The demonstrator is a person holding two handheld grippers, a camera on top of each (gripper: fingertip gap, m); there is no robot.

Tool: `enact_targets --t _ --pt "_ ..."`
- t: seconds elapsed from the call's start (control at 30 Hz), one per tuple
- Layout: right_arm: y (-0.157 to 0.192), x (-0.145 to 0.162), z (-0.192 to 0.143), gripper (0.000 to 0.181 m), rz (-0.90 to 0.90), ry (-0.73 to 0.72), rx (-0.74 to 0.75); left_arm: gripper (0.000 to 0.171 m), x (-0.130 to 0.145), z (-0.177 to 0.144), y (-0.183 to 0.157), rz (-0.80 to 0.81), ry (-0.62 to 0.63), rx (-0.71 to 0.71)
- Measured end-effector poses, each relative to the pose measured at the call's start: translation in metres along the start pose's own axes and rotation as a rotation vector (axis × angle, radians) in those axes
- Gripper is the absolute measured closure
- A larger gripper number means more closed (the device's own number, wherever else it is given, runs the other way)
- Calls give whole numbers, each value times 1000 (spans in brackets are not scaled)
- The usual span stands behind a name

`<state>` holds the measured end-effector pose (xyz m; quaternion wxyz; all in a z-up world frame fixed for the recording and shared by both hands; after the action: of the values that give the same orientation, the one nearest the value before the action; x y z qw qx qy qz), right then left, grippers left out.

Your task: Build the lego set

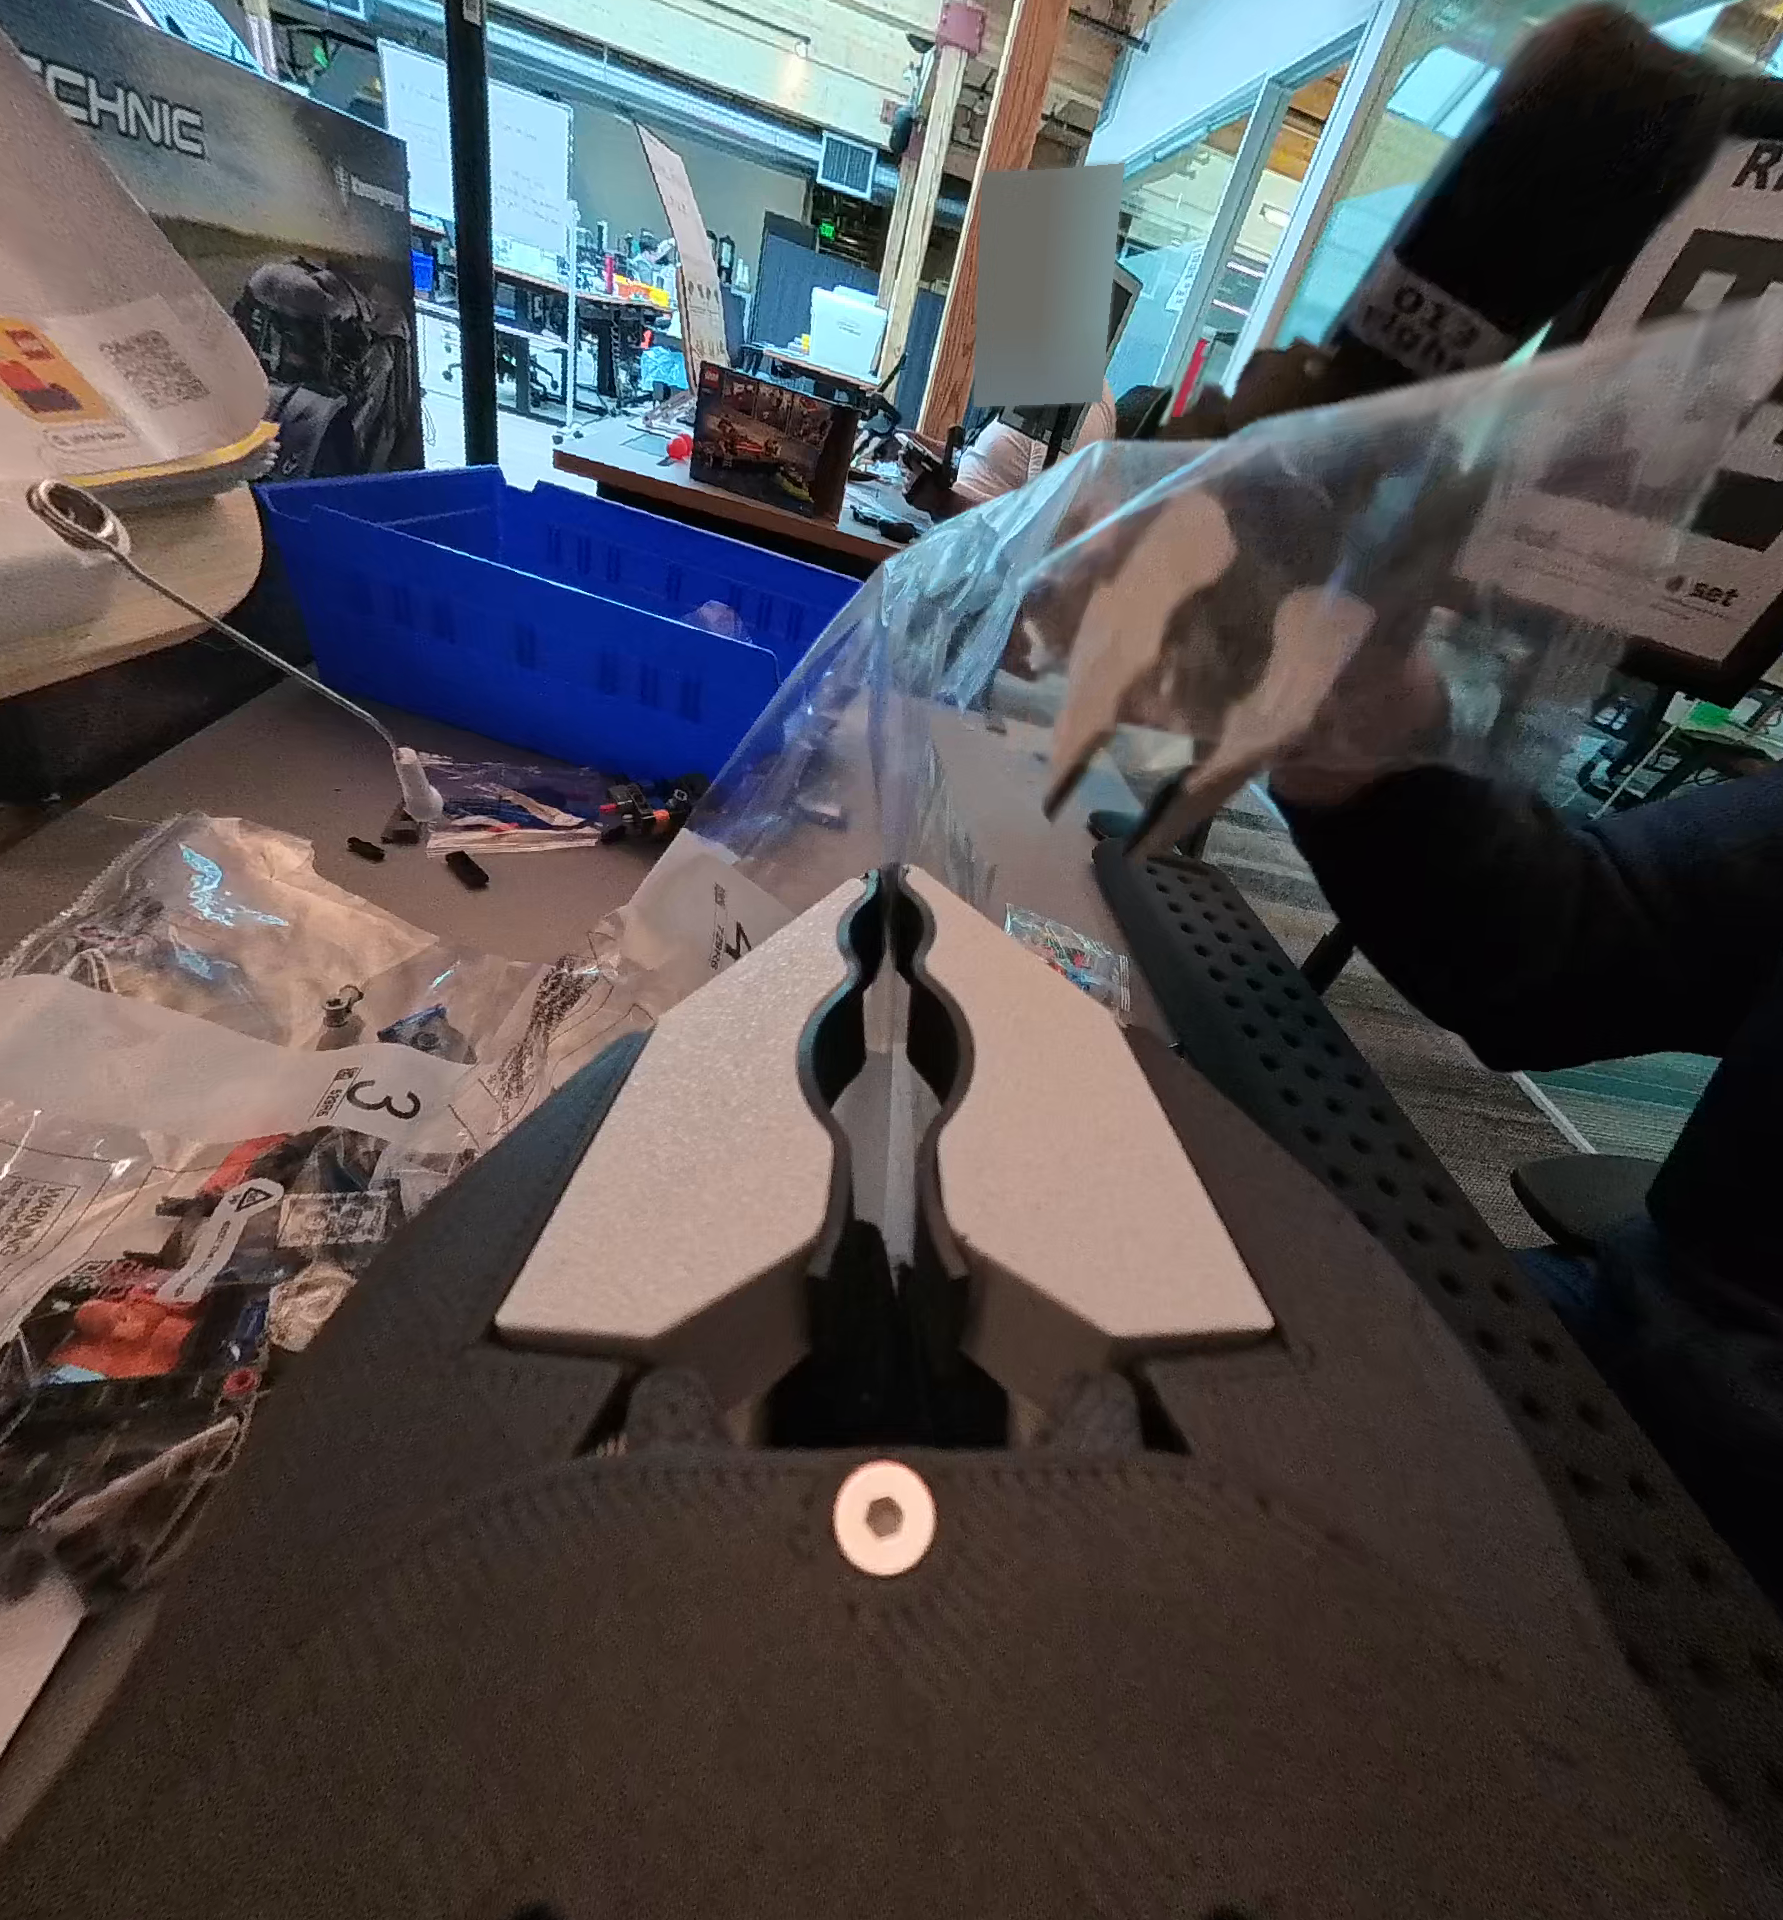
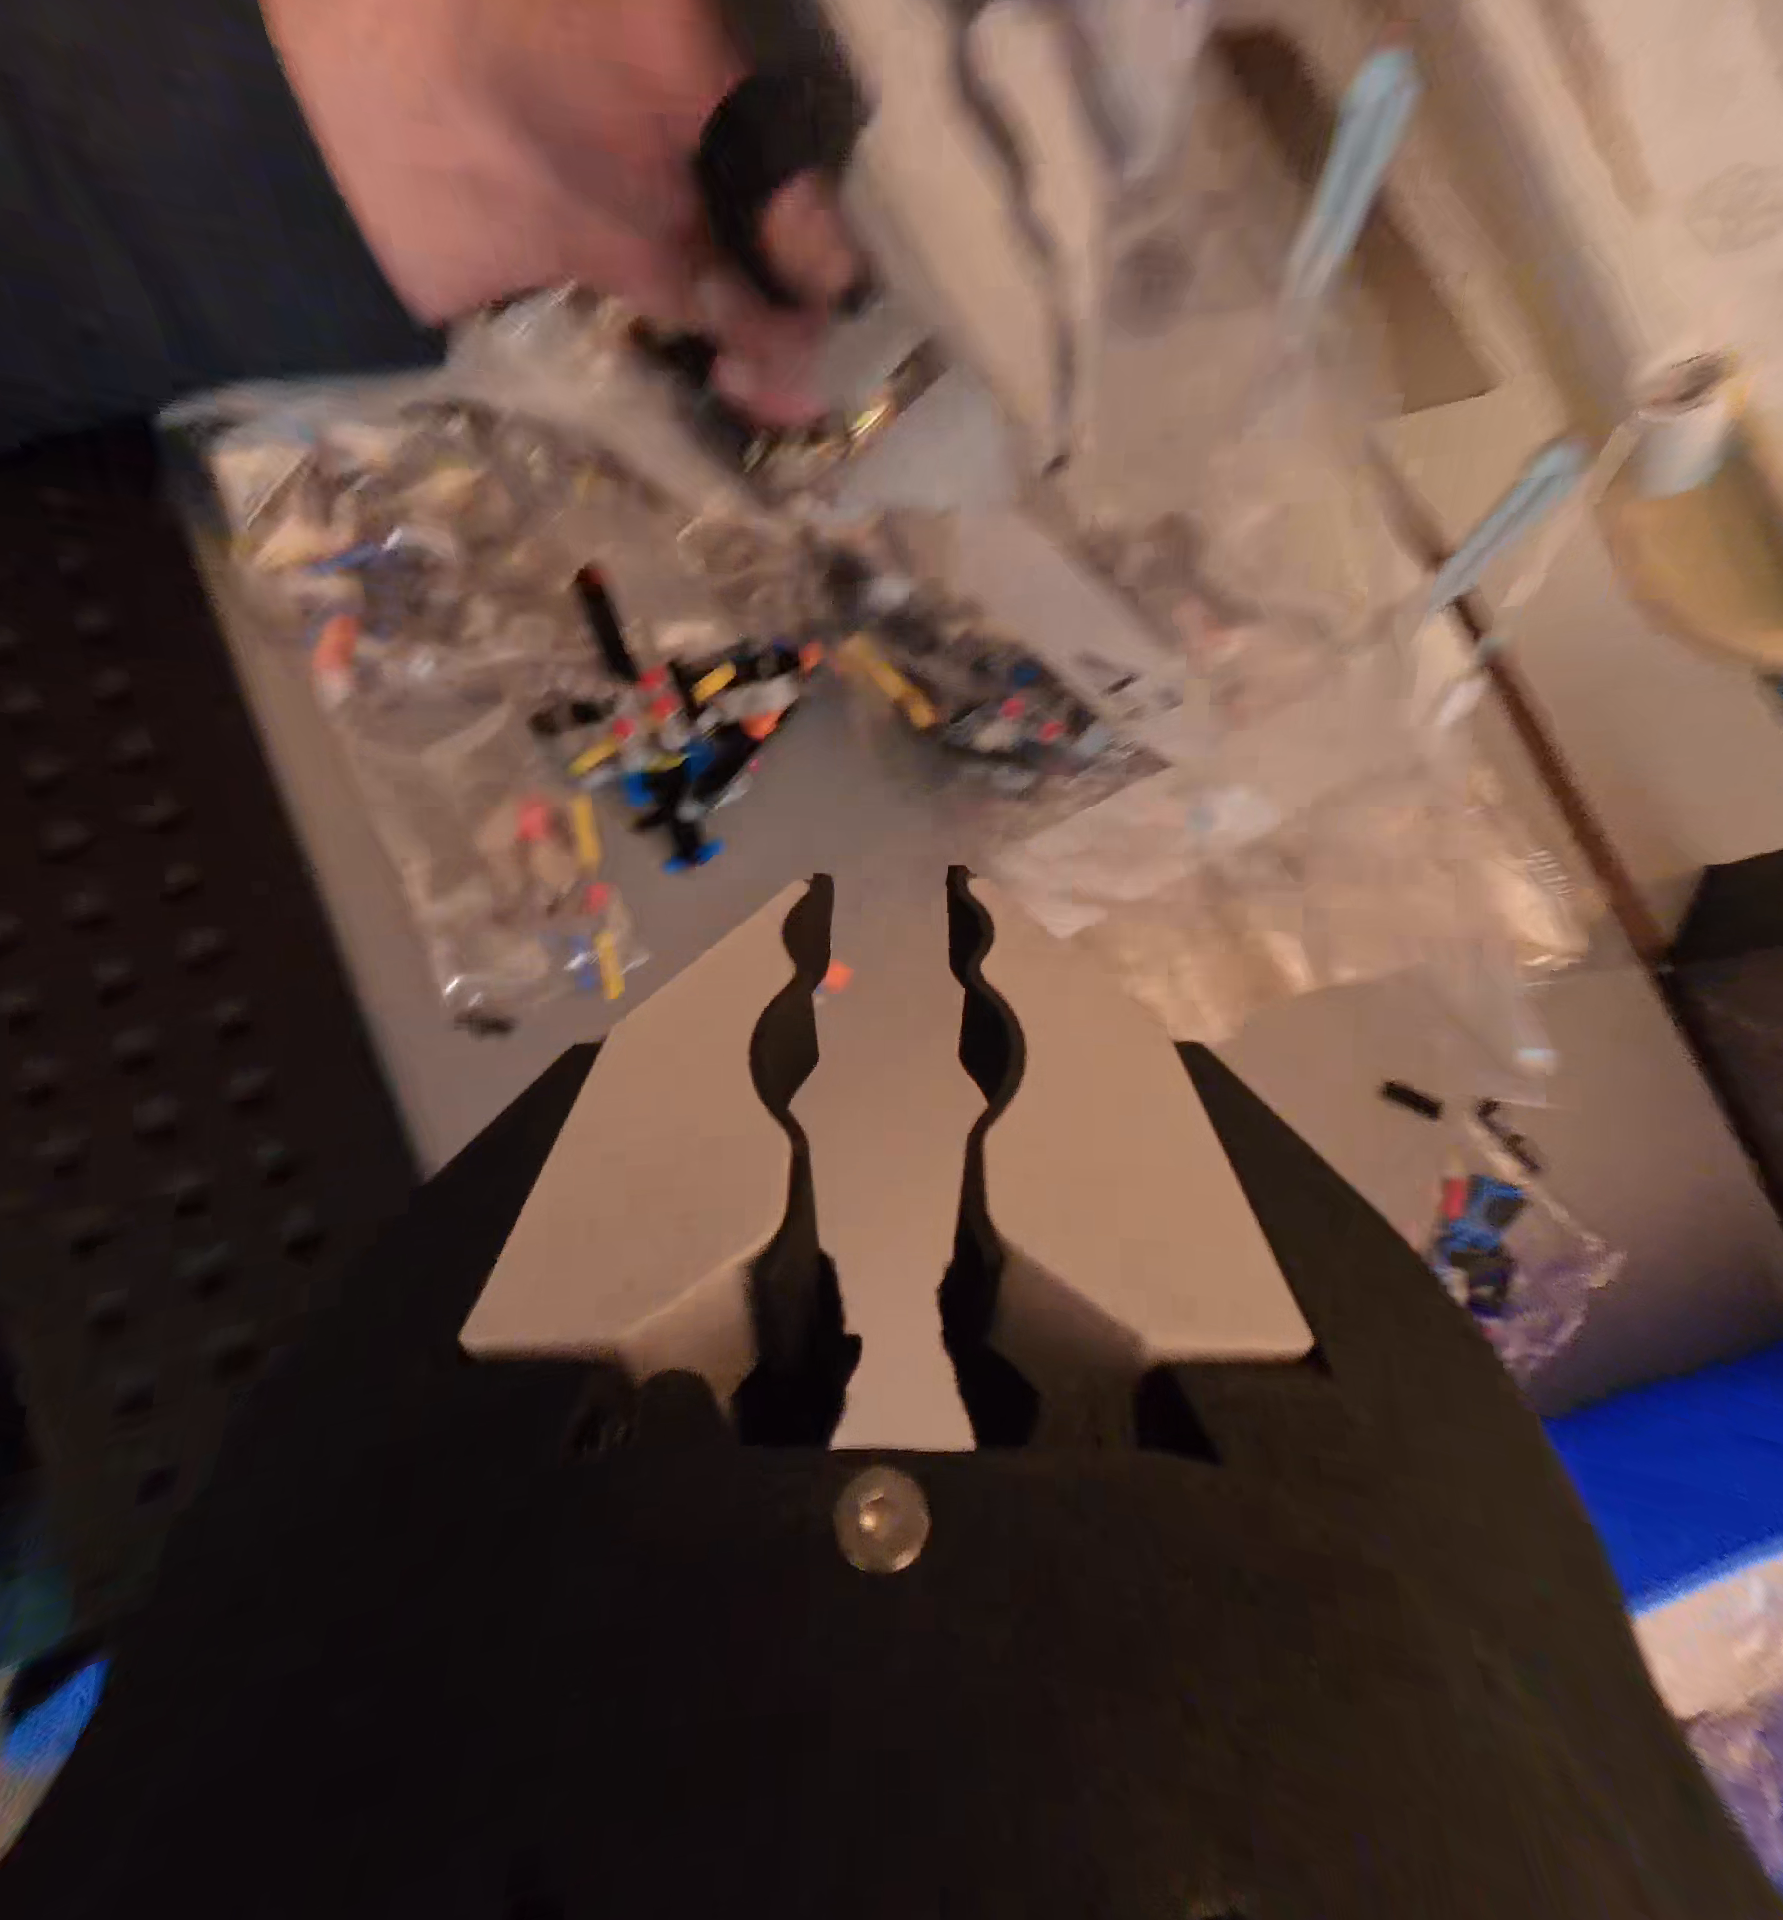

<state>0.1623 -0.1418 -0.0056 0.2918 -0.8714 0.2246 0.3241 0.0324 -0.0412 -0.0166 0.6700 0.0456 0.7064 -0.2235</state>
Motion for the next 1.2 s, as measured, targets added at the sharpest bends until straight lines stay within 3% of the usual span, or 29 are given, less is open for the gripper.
enact_targets --t 0.17,0.3,0.73,1.2 --pt "58 43 9 161 -137 173 -202 171 1 2 -1 1 7 0" --pt "82 68 18 158 -167 258 -284 171 1 2 -1 1 7 -2" --pt "121 73 45 159 -200 254 -370 171 3 1 1 -6 8 -3" --pt "124 76 46 180 -235 256 -366 171 3 1 1 -7 9 -2"
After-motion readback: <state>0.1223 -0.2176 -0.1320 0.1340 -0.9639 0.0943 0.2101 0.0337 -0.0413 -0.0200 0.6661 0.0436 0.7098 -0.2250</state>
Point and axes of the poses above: each gripper's, where its closed fingertips meet, z out along the fingers, x out of its underside, y = z × x across the jaws, the point moved 5 cm from there along -z, back along the fingers, and after that the axes turned 13 degrees about x, right-handed, at the moved point
